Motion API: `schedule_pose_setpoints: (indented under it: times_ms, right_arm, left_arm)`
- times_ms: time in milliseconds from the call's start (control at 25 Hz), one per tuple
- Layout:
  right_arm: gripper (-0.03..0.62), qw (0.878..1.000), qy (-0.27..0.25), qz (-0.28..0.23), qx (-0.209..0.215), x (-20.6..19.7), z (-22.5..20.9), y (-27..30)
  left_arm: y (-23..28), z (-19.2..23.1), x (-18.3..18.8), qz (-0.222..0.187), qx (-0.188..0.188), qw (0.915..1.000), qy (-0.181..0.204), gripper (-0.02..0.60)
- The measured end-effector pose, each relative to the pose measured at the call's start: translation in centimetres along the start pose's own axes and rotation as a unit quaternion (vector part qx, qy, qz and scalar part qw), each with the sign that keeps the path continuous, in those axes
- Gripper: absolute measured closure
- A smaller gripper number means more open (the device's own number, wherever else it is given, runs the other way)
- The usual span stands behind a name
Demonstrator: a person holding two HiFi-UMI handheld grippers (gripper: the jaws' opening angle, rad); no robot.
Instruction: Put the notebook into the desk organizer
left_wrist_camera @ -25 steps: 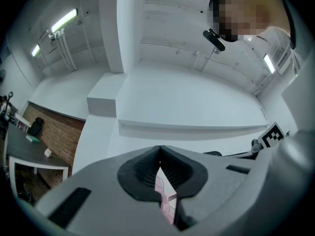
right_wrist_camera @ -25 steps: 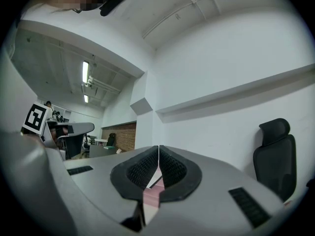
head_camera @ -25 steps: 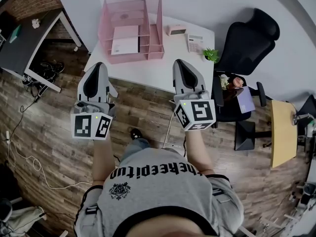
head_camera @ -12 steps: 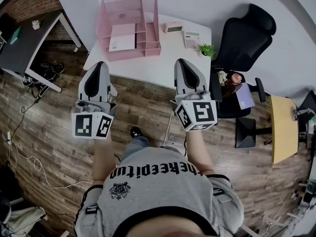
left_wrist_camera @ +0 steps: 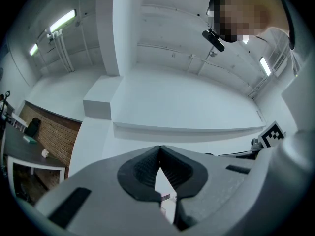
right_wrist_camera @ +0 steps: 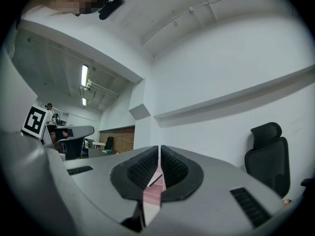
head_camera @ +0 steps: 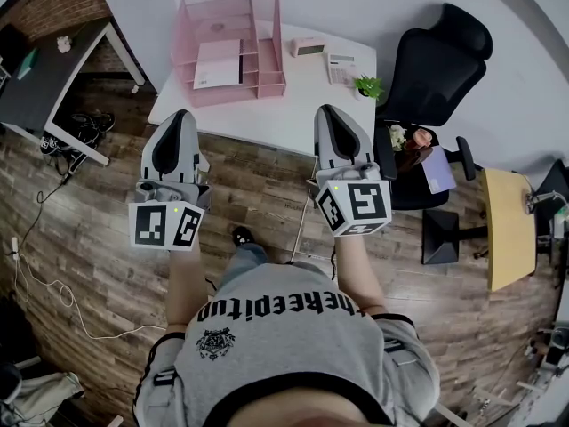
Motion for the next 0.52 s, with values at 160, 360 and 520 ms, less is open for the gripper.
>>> schedule_pose_setpoints:
  times_ms: [160, 360, 520]
  right_arm:
    - [0.591, 1.000, 0.001, -0.002, 0.000, 0.17, -0.14, -0.29]
    - [0.591, 1.000, 0.001, -0.003, 0.002, 0.21, -0.06, -0.42]
    - [0.592, 1.000, 0.002, -0.001, 0.003, 0.16, 0.05, -0.23]
  left_arm:
    - [-0.13, -0.26, 0.03, -0.001, 0.001, 1.0000, -0.001, 0.577]
    - [-0.44, -0.17, 0.14, -0.006, 0.006, 1.0000, -0.003, 0.577]
    - [-0.45, 0.07, 0.13, -0.007, 0.009, 0.9999, -0.004, 0.577]
Point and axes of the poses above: the fingertips, and each gripper's own axes: y forward along the fingers, z to its left, x out of its top, the point moved 3 cm from there along -y, backward along the fingers, and after that the axes turned 11 degrees about -x, right-handed, at the moved point
